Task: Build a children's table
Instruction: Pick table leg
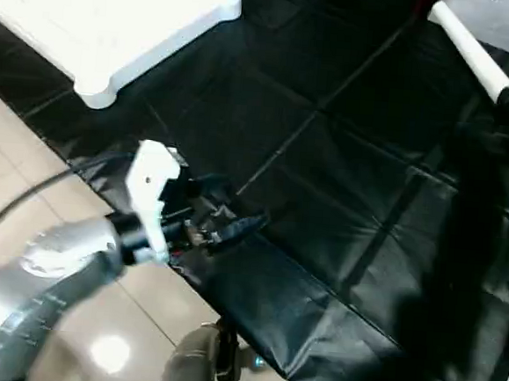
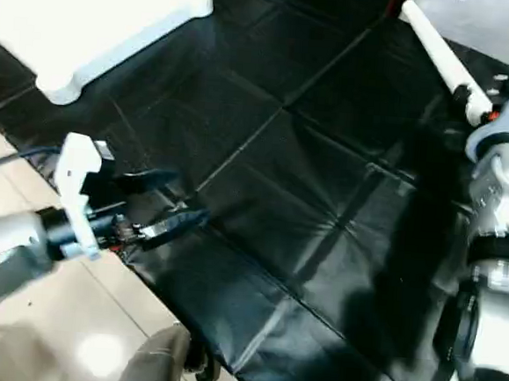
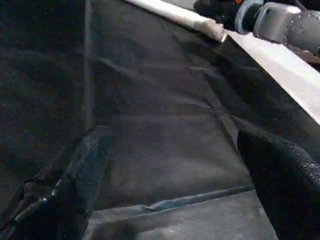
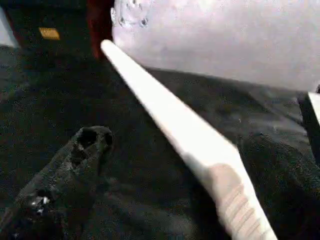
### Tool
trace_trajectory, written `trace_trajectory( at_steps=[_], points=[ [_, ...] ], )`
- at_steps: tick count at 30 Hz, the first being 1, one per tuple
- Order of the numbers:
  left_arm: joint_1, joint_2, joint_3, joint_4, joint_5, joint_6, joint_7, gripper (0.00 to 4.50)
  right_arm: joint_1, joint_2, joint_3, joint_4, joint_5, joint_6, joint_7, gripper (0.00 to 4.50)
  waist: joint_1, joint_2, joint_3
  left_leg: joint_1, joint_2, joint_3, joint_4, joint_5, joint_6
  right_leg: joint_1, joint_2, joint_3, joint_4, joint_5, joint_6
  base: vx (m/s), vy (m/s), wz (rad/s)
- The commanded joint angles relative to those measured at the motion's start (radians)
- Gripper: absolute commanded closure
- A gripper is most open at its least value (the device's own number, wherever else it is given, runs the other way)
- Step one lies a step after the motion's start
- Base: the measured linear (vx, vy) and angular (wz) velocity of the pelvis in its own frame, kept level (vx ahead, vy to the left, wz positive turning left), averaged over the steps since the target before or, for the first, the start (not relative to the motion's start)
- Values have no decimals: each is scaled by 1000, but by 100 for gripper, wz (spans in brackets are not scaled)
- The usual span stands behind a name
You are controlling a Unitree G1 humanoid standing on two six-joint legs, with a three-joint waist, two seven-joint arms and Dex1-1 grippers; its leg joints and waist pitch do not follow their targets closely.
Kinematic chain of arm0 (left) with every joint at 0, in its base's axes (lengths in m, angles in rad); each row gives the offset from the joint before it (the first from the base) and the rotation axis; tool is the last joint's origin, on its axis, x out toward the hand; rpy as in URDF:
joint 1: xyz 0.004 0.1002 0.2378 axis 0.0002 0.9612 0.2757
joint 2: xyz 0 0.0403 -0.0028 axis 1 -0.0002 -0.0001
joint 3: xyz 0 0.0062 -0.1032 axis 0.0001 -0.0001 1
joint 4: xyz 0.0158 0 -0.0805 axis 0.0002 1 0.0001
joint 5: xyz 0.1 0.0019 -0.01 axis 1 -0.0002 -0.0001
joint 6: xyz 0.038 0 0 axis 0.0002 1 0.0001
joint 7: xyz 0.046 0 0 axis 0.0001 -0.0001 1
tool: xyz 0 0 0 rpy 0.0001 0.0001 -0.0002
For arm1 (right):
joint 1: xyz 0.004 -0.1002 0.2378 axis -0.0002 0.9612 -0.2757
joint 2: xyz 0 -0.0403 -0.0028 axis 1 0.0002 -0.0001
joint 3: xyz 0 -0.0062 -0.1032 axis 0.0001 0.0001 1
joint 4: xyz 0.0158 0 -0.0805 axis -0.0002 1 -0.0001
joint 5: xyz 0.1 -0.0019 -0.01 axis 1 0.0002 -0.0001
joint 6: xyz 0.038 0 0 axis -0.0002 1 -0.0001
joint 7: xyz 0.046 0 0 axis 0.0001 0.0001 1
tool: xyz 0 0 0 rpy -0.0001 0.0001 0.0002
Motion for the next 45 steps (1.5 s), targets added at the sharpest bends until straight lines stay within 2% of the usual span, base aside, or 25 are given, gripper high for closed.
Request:
trace_trajectory(
  at_steps=[1, 5, 7, 10, 13, 16, 19, 23, 26, 27, 28, 29, 30, 32, 33, 34, 35, 37, 39, 40, 42, 43, 45],
  points=[
    [9, 26, 26, -12, -11, 22, -19, 5, -28, -22, 7, 65, -25, -29, -1, 0, -3, -31, -82, 45, 80, -44, -60, -154, 94, 53, -119, 65, -82, -180, -252, 0, 0, 0],
    [16, 62, 51, -22, -16, 37, -28, 5, -42, -45, 5, 137, -59, -63, -25, 0, 3, -29, -73, 47, 85, -47, -63, -165, 92, 52, -121, 66, -79, -143, -272, 0, 0, 0],
    [17, 75, 64, -29, -29, 48, -28, 5, -44, -53, 0, 161, -60, -61, -16, 0, 7, -32, -71, 47, 86, -47, -64, -166, 95, 52, -122, 67, -76, -122, -289, 0, 0, 0],
    [11, 92, 81, -46, -61, 74, -23, 5, -46, -65, 6, 204, -65, -23, 50, 0, 14, -35, -64, 47, 87, -48, -66, -195, 85, 54, -125, 68, -79, -153, -295, 0, 0, 0],
    [11, 99, 87, -54, -70, 83, -26, 5, -49, -72, 2, 221, -75, -14, 93, 0, 17, -34, -60, 50, 90, -49, -69, -234, 65, 52, -126, 70, -82, -194, -296, 0, 0, 0],
    [14, 105, 95, -58, -75, 88, -29, 5, -59, -77, -23, 222, -50, -11, 158, 0, 20, -33, -62, 51, 91, -50, -70, -238, 59, 53, -128, 71, -81, -185, -304, 0, 0, 0],
    [13, 113, 98, -58, -84, 89, -28, 5, -69, -78, -39, 221, -30, -7, 218, 0, 23, -33, -64, 48, 92, -49, -69, -220, 72, 55, -131, 73, -81, -166, -314, 0, 0, 0],
    [7, 117, 99, -61, -92, 95, -24, 5, -72, -87, -31, 213, -31, 0, 320, 0, 25, -36, -65, 47, 94, -48, -70, -217, 83, 55, -128, 72, -80, -165, -322, 0, 0, 0],
    [2, 122, 110, -64, -104, 95, -19, 5, -62, -119, -5, 155, -11, 28, 619, 0, 28, -44, -62, 46, 93, -48, -68, -221, 95, 56, -128, 73, -84, -188, -319, 0, 0, 0],
    [2, 122, 110, -64, -104, 95, -19, 5, -62, -119, -5, 155, -11, 28, 619, 0, 30, -42, -61, 47, 94, -48, -69, -224, 98, 56, -129, 74, -84, -195, -315, 0, 0, 0],
    [8, 124, 115, -65, -107, 94, -19, 5, -56, -136, -21, 106, 42, 75, 765, 0, 33, -41, -61, 49, 94, -50, -69, -224, 106, 55, -127, 73, -85, -202, -315, 0, 0, 0],
    [8, 124, 115, -65, -107, 94, -19, 5, -56, -136, -21, 106, 42, 75, 765, 0, 34, -43, -61, 49, 97, -51, -69, -223, 109, 56, -128, 74, -85, -201, -313, 0, 0, 0],
    [14, 124, 116, -65, -111, 93, -21, 5, -54, -152, -40, 73, 78, 89, 820, 0, 38, -34, -61, 52, 99, -52, -70, -219, 112, 51, -127, 73, -85, -202, -316, 0, 0, 0],
    [16, 123, 114, -64, -111, 91, -24, 5, -60, -160, -57, 69, 86, 79, 795, 0, 41, -37, -60, 53, 101, -52, -72, -218, 108, 50, -128, 74, -86, -196, -322, 0, 0, 0],
    [14, 122, 110, -62, -110, 90, -25, 5, -67, -164, -65, 73, 83, 68, 756, 0, 44, -32, -60, 54, 101, -52, -72, -222, 101, 48, -129, 75, -87, -202, -326, 0, 0, 0],
    [6, 121, 104, -55, -108, 88, -30, 5, -75, -170, -68, 90, 60, 22, 681, 0, 48, -20, -61, 57, 101, -54, -72, -236, 88, 46, -128, 74, -87, -212, -331, 0, 0, 0],
    [3, 121, 102, -52, -108, 88, -31, 5, -77, -172, -67, 97, 53, 11, 659, 0, 48, -24, -59, 58, 103, -52, -76, -254, 75, 42, -128, 74, -91, -228, -327, 0, 0, 0],
    [-13, 124, 92, -39, -110, 87, -39, 5, -79, -174, -45, 131, -7, -30, 529, 0, 56, -22, -56, 58, 100, -52, -78, -261, 47, 42, -130, 77, -92, -226, -327, 0, 0, 0],
    [-26, 126, 85, -30, -115, 89, -45, 5, -73, -172, 3, 161, -72, -39, 341, 0, 63, -17, -53, 55, 96, -52, -78, -251, 36, 45, -132, 78, -89, -214, -324, 0, 0, 0],
    [-28, 126, 83, -30, -116, 91, -45, 5, -73, -171, 4, 169, -74, -36, 290, 0, 66, -17, -53, 60, 97, -51, -80, -242, 33, 41, -131, 79, -93, -204, -322, 0, 0, 0],
    [-27, 129, 84, -33, -119, 93, -47, 5, -75, -167, -7, 182, -71, -43, 214, 0, 67, -20, -54, 58, 96, -50, -78, -229, 37, 47, -134, 81, -90, -178, -325, 0, 0, 0],
    [-25, 130, 85, -35, -121, 94, -48, 5, -74, -166, -10, 185, -70, -46, 196, 0, 68, -26, -57, 52, 94, -48, -77, -196, 54, 53, -131, 79, -85, -139, -324, 0, 0, 0],
    [-22, 134, 91, -40, -126, 97, -48, 5, -74, -166, -17, 196, -74, -54, 128, 0, 66, -28, -58, 50, 94, -46, -76, -150, 78, 54, -130, 78, -82, -91, -322, 0, 0, 0]
  ],
)
